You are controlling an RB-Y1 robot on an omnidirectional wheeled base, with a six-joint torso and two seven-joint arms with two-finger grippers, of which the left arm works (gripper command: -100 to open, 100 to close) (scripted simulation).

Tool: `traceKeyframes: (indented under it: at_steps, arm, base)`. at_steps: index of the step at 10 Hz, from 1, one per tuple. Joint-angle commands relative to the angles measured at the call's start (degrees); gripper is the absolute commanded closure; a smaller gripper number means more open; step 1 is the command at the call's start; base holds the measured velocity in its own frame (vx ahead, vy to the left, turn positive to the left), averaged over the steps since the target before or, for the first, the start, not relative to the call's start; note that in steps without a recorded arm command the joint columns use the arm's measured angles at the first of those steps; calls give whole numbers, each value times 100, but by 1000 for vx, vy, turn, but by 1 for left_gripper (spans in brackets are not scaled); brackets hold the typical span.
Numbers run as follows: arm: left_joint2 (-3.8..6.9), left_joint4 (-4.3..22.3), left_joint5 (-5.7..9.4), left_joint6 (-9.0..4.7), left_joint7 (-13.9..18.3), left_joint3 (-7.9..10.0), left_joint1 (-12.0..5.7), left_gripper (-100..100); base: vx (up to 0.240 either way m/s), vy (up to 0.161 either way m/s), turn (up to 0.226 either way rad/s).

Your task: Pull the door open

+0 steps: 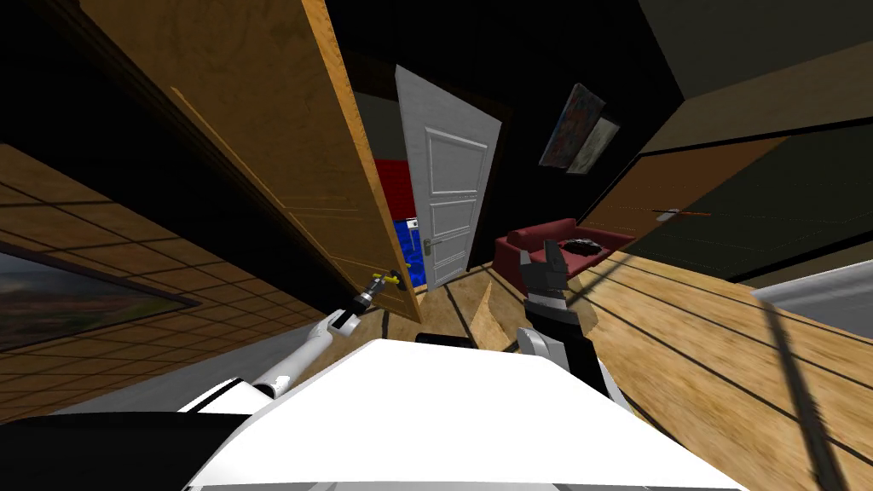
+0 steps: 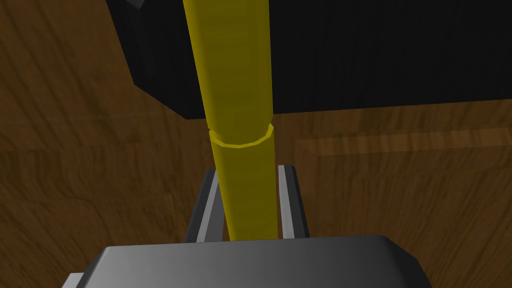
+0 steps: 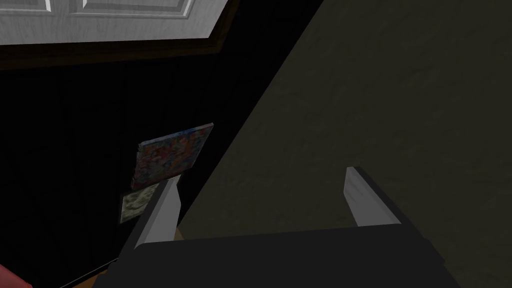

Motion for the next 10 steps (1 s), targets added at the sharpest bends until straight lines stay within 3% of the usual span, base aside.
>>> traceKeyframes:
  at_steps: [1,2,10]
  arm:
    - [0,0,0,0,0,0,0,100]
    - [54,54,-14,-147,53,-63,49,100]
    - [322,241,-47,-784,289,-273,178,100]
  base:
    - [-64,52,-7]
    - [-157,59,-139]
    - [-200,112,-155]
